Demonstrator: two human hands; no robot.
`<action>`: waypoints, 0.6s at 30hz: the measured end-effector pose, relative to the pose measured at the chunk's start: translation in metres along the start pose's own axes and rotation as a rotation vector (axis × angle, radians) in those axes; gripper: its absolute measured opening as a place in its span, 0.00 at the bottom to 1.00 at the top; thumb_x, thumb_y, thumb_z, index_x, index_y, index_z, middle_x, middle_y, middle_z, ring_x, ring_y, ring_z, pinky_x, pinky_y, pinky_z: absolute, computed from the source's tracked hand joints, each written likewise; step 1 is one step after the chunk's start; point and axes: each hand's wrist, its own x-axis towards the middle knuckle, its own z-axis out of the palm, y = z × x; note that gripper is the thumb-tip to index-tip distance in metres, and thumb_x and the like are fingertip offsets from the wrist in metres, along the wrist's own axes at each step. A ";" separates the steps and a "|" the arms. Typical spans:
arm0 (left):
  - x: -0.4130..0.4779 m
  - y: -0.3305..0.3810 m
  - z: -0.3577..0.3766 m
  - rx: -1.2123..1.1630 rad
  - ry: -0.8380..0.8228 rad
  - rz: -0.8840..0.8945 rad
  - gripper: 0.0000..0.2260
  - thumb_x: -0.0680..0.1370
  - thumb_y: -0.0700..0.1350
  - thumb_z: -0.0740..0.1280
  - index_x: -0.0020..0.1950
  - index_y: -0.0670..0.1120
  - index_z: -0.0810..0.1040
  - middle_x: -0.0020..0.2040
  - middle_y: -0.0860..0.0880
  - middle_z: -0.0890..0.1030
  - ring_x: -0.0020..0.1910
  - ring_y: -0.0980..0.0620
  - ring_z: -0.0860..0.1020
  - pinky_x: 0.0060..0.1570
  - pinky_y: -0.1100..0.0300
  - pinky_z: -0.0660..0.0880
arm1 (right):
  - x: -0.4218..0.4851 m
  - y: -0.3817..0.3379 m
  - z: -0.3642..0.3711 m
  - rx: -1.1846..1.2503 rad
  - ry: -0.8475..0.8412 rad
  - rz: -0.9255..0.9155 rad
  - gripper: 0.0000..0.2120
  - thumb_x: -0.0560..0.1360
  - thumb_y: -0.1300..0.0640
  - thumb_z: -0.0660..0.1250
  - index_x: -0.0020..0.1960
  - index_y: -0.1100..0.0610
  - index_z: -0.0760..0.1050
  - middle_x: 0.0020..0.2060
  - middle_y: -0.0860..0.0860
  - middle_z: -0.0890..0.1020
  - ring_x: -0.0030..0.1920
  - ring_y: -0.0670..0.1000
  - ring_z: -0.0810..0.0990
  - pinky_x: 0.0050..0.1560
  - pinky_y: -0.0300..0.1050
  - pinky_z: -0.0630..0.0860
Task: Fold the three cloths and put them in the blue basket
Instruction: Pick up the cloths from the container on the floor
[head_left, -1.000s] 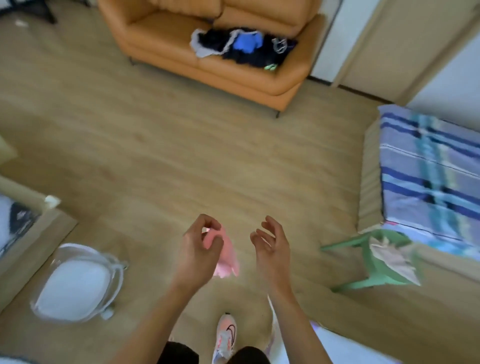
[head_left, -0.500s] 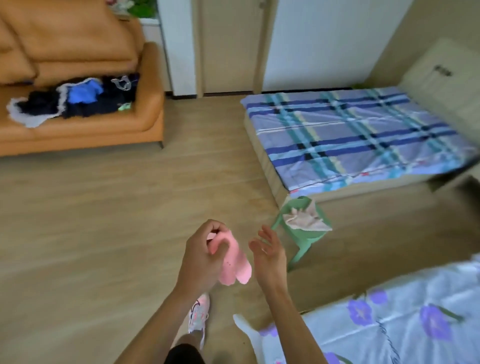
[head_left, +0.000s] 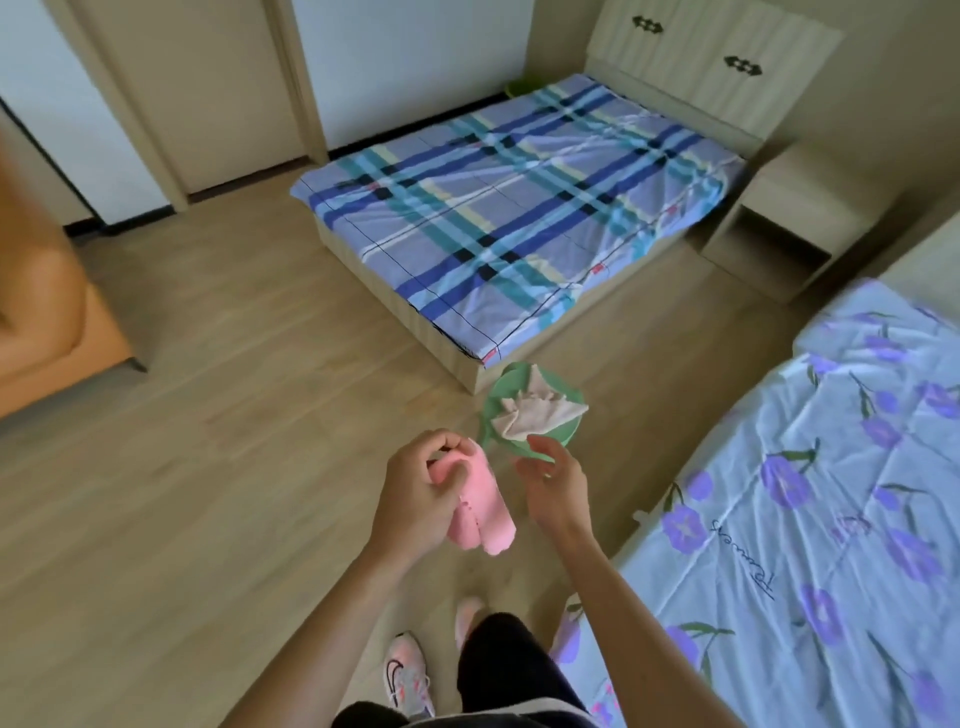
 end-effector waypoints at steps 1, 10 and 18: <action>0.010 -0.004 0.001 0.017 -0.017 0.000 0.12 0.74 0.32 0.66 0.43 0.49 0.81 0.43 0.61 0.83 0.43 0.61 0.80 0.40 0.72 0.71 | 0.013 0.002 0.004 -0.001 0.009 0.020 0.15 0.76 0.58 0.68 0.63 0.53 0.76 0.56 0.50 0.83 0.51 0.50 0.84 0.55 0.52 0.81; 0.099 -0.066 0.012 0.155 -0.054 -0.117 0.11 0.73 0.30 0.66 0.45 0.45 0.82 0.47 0.57 0.84 0.50 0.60 0.81 0.48 0.70 0.72 | 0.161 0.043 0.055 -0.150 -0.083 0.212 0.19 0.76 0.59 0.66 0.67 0.56 0.75 0.59 0.55 0.82 0.57 0.56 0.81 0.58 0.50 0.77; 0.181 -0.124 0.038 0.228 -0.056 -0.326 0.13 0.74 0.32 0.65 0.47 0.48 0.82 0.47 0.56 0.83 0.44 0.58 0.80 0.40 0.63 0.73 | 0.301 0.123 0.109 -0.340 -0.235 0.368 0.23 0.74 0.54 0.66 0.69 0.51 0.71 0.64 0.55 0.78 0.59 0.58 0.79 0.60 0.59 0.78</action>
